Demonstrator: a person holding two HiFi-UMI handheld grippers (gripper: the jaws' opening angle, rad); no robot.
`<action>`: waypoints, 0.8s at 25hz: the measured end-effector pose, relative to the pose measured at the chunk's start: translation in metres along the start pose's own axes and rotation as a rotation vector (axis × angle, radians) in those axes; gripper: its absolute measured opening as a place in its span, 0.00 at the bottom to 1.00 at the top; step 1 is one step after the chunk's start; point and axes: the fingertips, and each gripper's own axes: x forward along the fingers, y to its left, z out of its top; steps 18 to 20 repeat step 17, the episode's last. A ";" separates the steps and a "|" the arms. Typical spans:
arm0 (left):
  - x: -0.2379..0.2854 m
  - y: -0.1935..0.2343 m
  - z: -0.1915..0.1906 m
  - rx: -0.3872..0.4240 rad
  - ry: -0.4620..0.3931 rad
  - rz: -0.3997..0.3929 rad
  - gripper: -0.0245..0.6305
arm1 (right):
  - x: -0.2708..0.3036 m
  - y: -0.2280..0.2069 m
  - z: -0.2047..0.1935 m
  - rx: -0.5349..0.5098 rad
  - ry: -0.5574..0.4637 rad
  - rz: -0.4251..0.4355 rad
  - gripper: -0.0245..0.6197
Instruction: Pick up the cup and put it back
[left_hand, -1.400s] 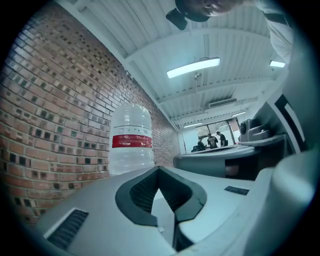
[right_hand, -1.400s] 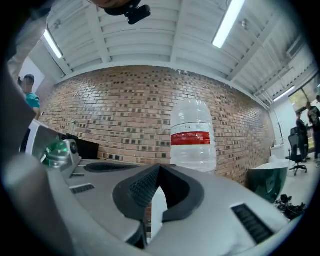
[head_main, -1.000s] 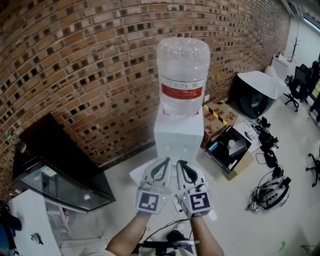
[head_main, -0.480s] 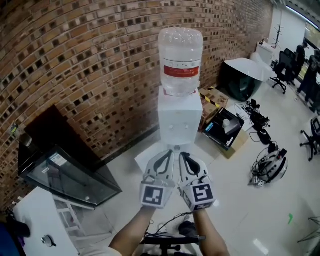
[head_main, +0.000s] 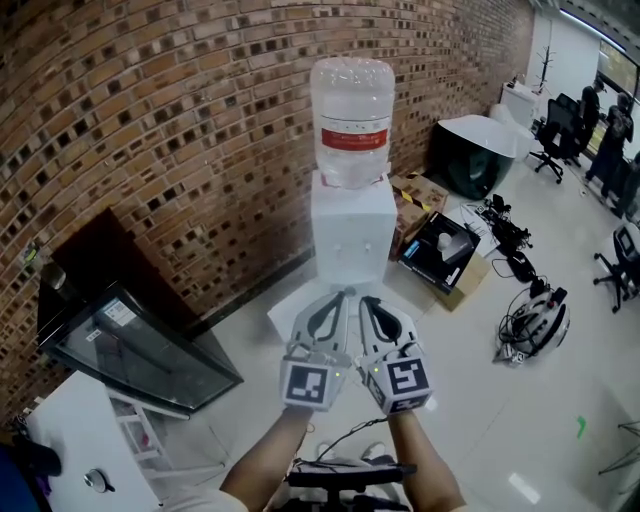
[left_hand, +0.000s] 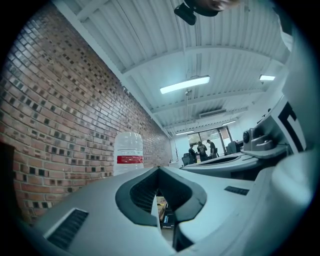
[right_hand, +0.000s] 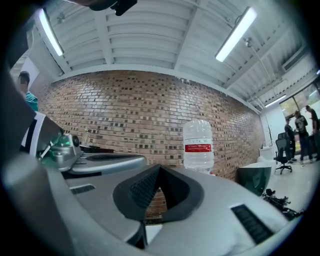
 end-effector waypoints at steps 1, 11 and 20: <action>-0.001 -0.001 0.001 -0.002 0.000 -0.003 0.04 | -0.001 0.001 0.001 -0.001 0.000 -0.001 0.04; -0.005 -0.009 0.009 -0.034 -0.007 -0.028 0.04 | -0.009 0.005 0.010 -0.023 -0.015 -0.025 0.04; -0.004 -0.008 0.008 -0.049 0.001 -0.050 0.04 | -0.005 0.007 0.014 -0.033 -0.022 -0.028 0.04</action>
